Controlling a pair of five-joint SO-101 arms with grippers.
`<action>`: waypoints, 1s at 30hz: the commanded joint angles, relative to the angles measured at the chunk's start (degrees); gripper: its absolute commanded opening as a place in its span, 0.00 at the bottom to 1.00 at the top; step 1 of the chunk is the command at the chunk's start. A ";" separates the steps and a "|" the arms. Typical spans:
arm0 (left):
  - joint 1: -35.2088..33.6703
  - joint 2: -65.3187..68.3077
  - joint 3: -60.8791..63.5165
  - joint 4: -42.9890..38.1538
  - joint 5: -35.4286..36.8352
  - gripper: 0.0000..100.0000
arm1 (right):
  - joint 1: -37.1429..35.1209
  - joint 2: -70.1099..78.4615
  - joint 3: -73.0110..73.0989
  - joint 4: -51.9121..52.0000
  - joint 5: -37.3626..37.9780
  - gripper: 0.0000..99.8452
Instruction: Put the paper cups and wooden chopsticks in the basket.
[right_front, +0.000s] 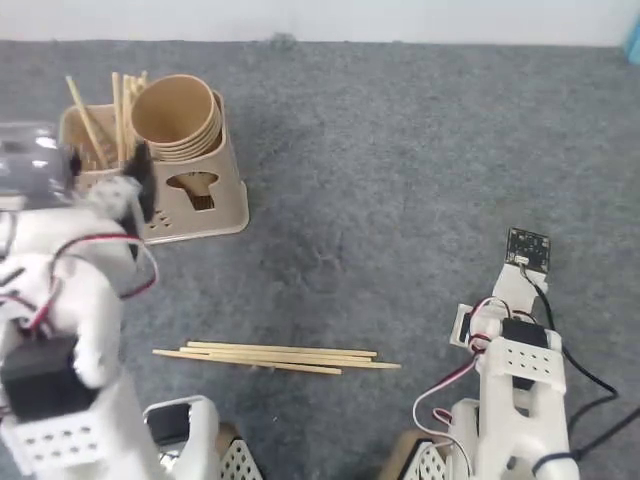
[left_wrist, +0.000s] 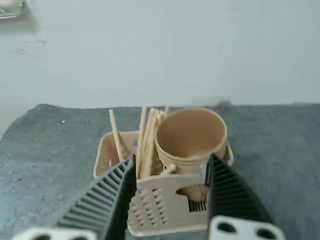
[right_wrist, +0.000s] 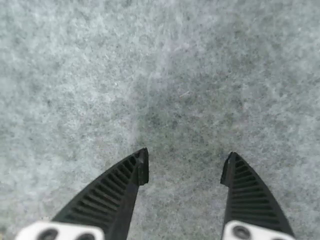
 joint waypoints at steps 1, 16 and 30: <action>7.12 -1.14 -3.38 13.45 -14.24 0.21 | 0.22 -0.84 0.00 -0.92 0.44 0.25; 25.41 -1.49 35.91 18.20 -44.13 0.21 | 0.22 -0.84 0.00 -0.66 0.44 0.25; 43.52 -1.14 57.63 -2.90 -41.93 0.17 | 0.22 -0.84 0.00 -0.75 0.44 0.25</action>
